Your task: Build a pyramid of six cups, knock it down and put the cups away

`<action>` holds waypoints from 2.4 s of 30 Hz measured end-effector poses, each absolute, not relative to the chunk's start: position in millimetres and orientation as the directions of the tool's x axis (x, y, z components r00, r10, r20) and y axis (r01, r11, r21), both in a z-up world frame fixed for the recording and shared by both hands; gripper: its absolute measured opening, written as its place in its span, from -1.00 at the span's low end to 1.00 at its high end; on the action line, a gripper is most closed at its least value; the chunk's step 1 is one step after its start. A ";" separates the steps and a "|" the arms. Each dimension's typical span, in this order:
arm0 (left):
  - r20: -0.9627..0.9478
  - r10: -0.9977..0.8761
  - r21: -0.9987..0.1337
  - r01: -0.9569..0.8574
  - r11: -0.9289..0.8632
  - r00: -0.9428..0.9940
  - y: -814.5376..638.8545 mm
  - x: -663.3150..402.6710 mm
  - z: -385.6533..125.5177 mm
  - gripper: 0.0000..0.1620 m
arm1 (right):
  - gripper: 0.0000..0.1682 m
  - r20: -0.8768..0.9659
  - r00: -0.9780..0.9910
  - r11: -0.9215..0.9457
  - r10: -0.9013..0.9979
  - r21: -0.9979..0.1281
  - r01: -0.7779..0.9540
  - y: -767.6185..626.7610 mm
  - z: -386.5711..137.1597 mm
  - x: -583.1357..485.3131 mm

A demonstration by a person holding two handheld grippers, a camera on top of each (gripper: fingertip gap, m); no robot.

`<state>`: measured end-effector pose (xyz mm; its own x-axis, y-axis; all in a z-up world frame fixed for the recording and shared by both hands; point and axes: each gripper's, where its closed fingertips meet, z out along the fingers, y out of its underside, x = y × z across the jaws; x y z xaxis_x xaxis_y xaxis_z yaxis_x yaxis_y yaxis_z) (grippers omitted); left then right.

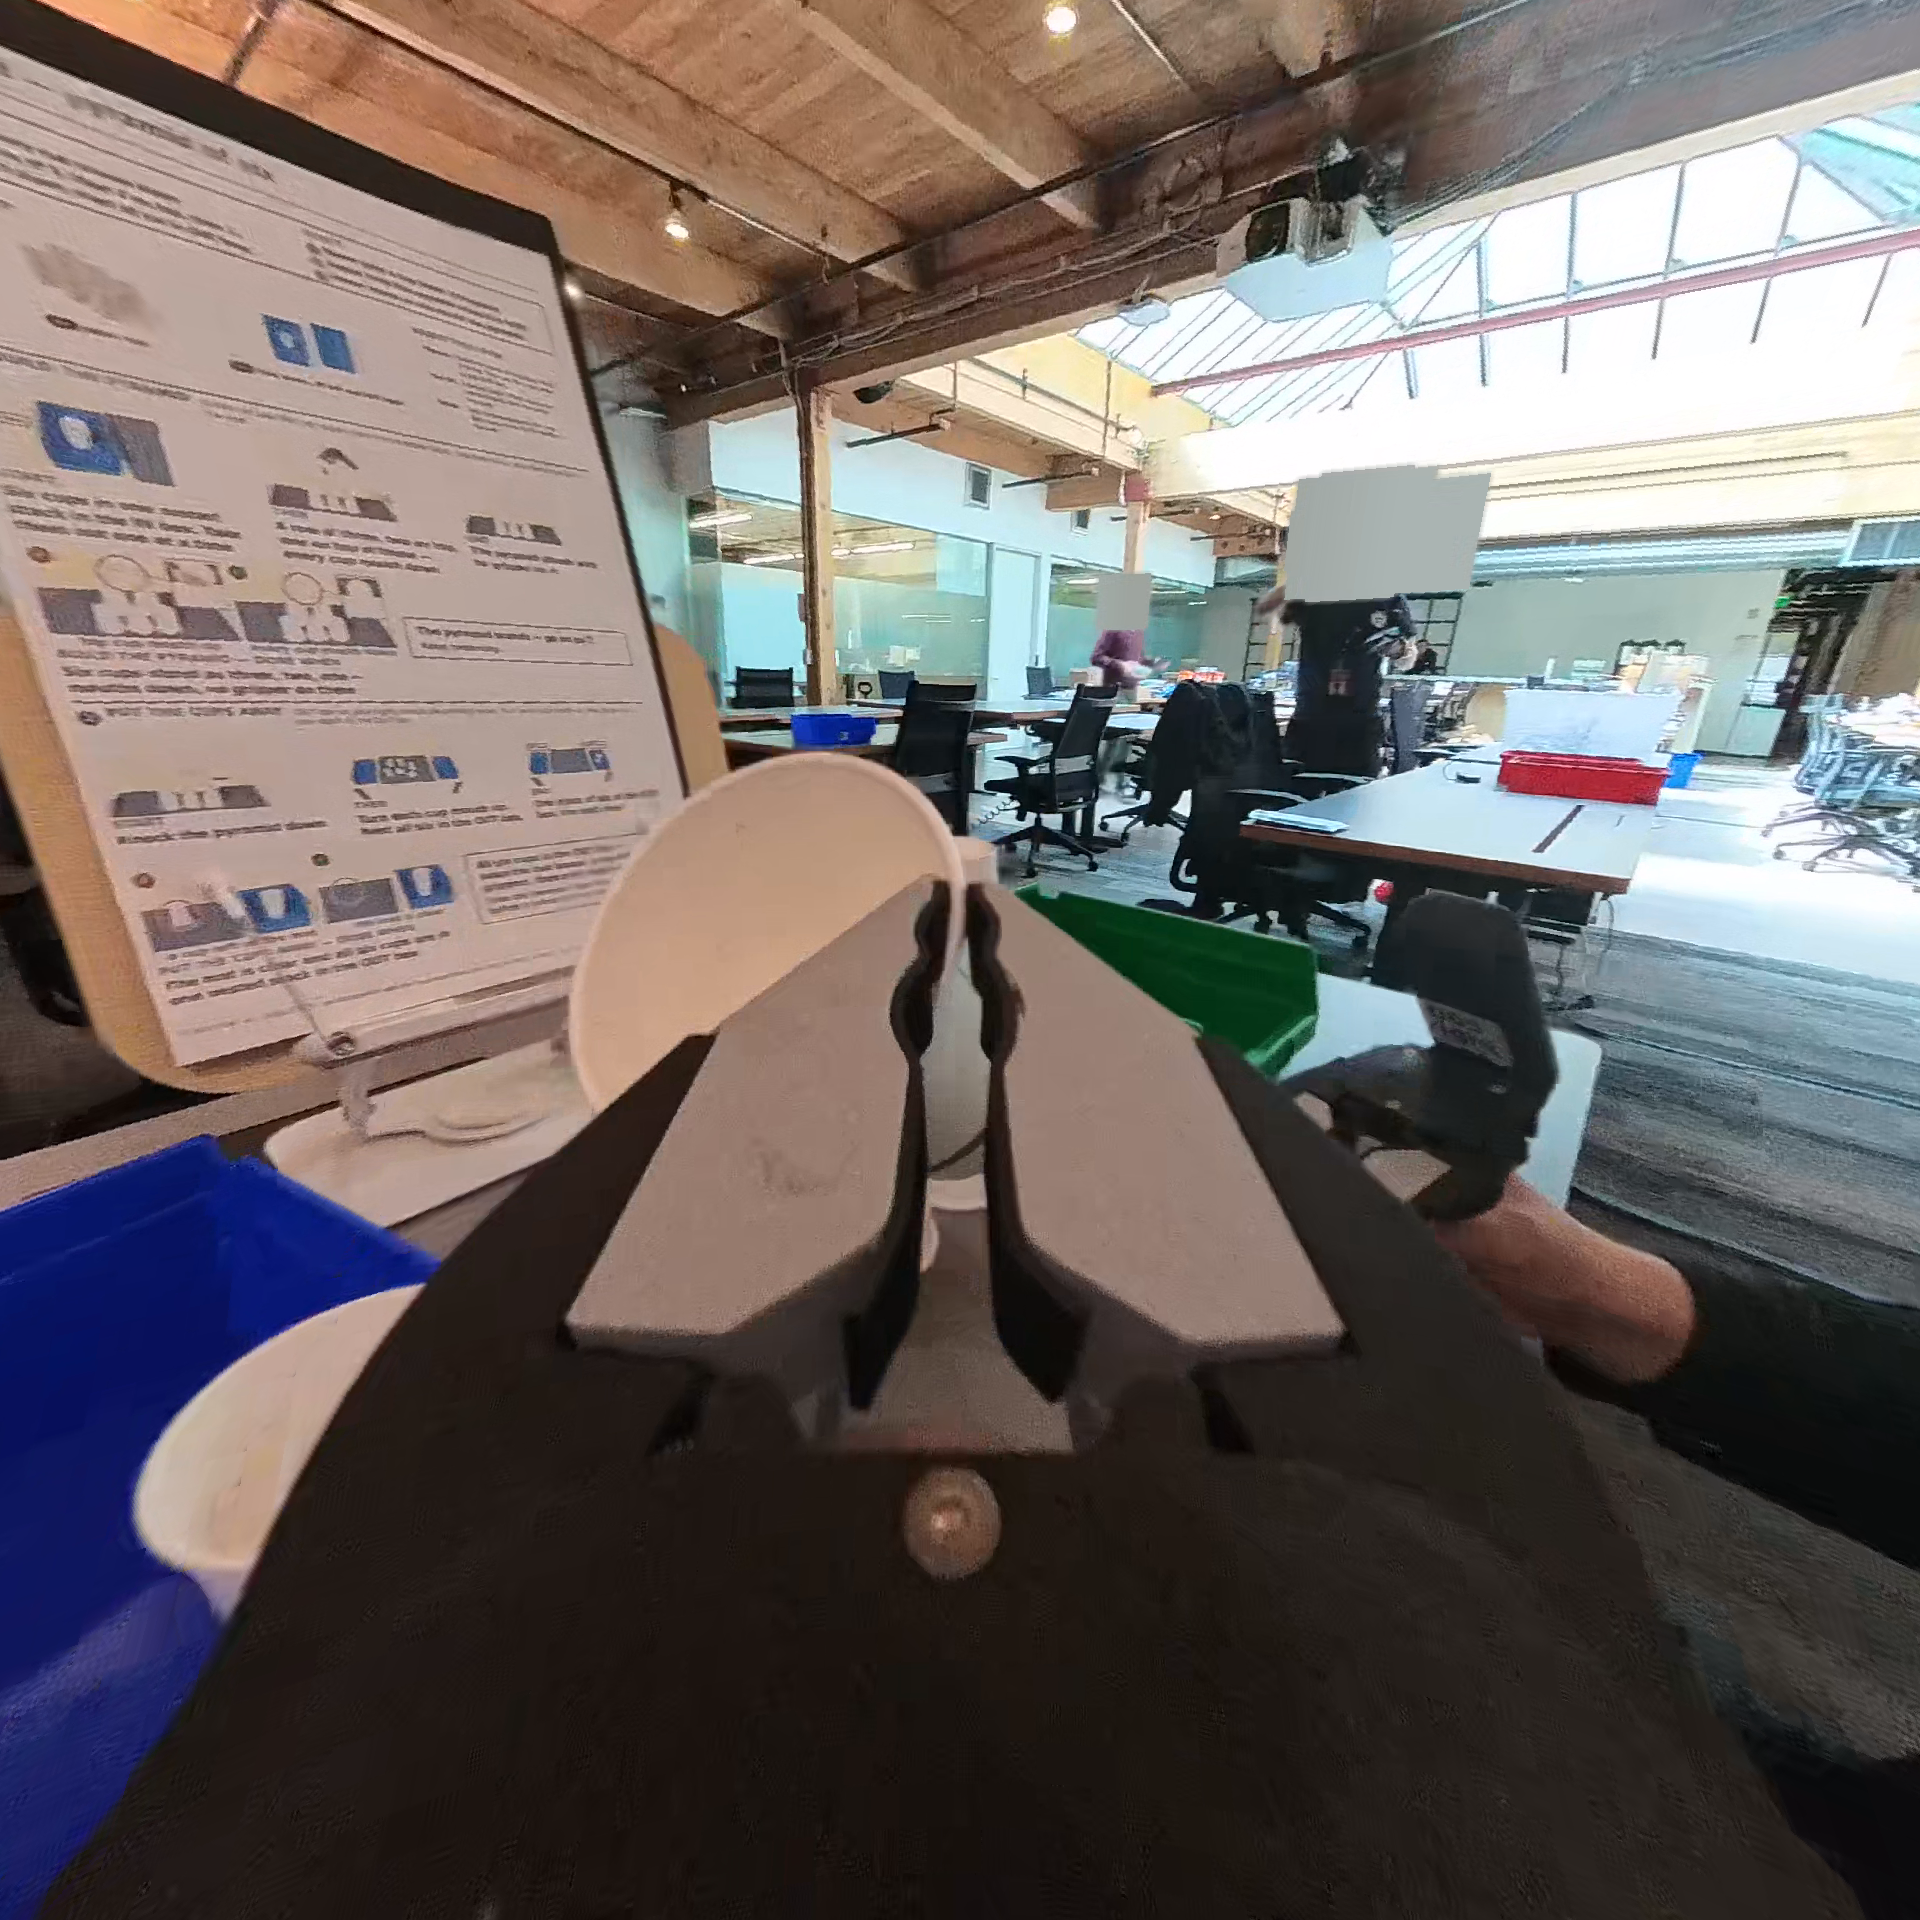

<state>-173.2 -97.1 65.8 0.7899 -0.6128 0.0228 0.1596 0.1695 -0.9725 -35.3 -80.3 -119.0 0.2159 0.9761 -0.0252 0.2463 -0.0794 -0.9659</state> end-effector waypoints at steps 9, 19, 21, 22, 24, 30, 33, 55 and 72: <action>0.004 -0.719 -0.984 0.131 0.121 0.695 -105.0 -105.4 51.1 -0.99 | -0.63 -0.006 0.181 -0.013 0.983 -0.999 0.040 -102.2 -51.9 -63.8; 0.083 -0.751 -0.977 0.203 0.069 0.655 -105.2 -107.5 51.9 -1.00 | -0.98 -0.013 0.165 0.004 0.986 -0.995 -0.102 -110.3 -20.5 -50.0; 0.104 -0.769 -0.974 0.221 0.050 0.630 -106.1 -107.2 51.9 -0.99 | -0.98 -0.035 0.163 -0.020 0.986 -0.996 -0.087 -109.1 -21.9 -50.5; 0.108 -0.775 -0.973 0.225 0.045 0.623 -106.9 -107.3 51.6 -0.99 | -0.96 -0.055 0.156 -0.042 0.986 -0.995 -0.087 -108.7 -22.5 -51.0; 0.100 -0.774 -0.975 0.215 0.049 0.626 -107.3 -109.3 51.0 -0.99 | -0.89 -0.104 0.111 -0.091 0.988 -0.989 -0.117 -112.3 -20.0 -51.4; -0.015 -0.831 -0.986 0.128 0.103 0.556 -126.8 -104.6 49.7 -0.99 | -0.79 -0.227 -0.011 -0.226 0.974 -0.962 -0.156 -119.2 -15.6 -48.9; -0.091 -0.858 -0.989 0.054 0.137 0.506 -138.8 -102.3 42.8 -0.99 | -0.81 -0.285 -0.059 -0.291 0.957 -0.936 -0.199 -117.5 -9.0 -42.4; -0.028 -0.905 -0.999 -0.025 0.019 0.425 -141.8 -105.7 17.2 -0.99 | -1.00 -0.282 -0.085 -0.294 0.955 -0.934 -0.200 -115.8 -10.0 -35.8; -0.044 -0.602 -0.994 -0.095 -0.054 0.797 -79.6 -168.2 -2.7 -0.50 | -1.00 -0.102 0.138 -0.121 0.985 -0.983 0.138 -62.0 24.3 -45.2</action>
<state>-168.2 -79.6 -2.7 0.7971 -0.6022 -0.0435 -0.0953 -0.0543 -0.9940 -45.2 -62.0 24.3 0.1380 0.9852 -0.1019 0.1385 -0.1210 -0.9829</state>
